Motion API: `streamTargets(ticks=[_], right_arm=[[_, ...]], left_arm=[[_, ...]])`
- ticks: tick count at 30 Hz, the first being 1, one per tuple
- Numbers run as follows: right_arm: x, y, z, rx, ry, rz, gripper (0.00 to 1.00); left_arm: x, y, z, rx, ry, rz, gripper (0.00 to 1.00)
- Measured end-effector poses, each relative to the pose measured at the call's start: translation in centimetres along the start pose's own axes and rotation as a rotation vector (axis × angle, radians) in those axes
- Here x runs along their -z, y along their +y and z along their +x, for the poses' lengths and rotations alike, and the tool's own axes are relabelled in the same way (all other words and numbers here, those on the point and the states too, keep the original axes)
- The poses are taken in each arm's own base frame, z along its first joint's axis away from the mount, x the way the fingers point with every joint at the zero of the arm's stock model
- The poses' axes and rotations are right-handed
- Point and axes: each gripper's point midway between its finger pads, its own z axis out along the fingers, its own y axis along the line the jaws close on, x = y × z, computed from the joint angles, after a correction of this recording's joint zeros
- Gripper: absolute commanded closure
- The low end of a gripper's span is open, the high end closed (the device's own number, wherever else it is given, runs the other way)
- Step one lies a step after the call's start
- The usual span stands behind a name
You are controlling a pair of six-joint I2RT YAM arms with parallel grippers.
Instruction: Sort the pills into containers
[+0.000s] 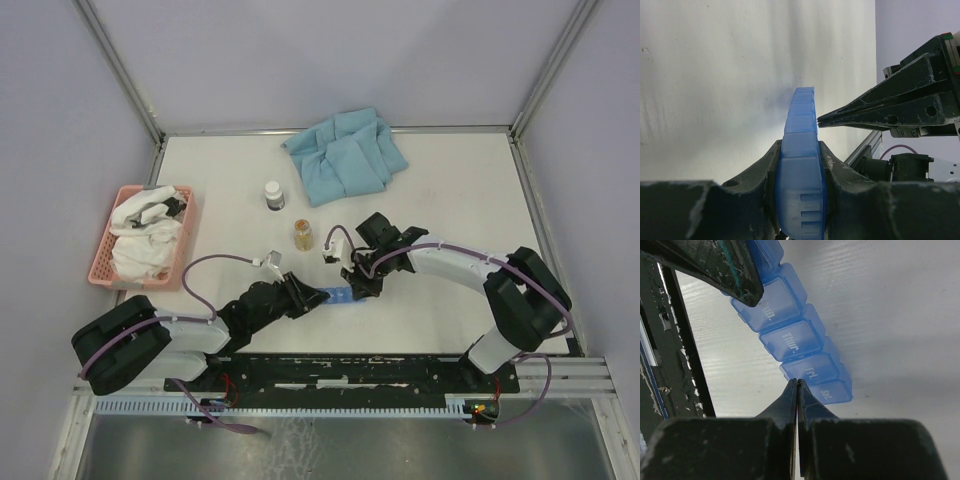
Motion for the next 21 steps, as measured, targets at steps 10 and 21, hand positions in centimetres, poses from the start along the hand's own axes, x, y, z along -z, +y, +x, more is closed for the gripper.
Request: streamTargets(ticks=[10, 21], right_arm=[[-0.1, 0.5, -0.8, -0.053, -0.027, -0.019, 0.99], [-1.3, 0.9, -0.7, -0.119, 0.013, -0.021, 0.99]], left_arm=[[0.1, 0.0, 0.0, 0.001, -0.003, 0.007, 0.97], [0.0, 0.7, 0.1, 0.001, 0.000, -0.014, 0.97]])
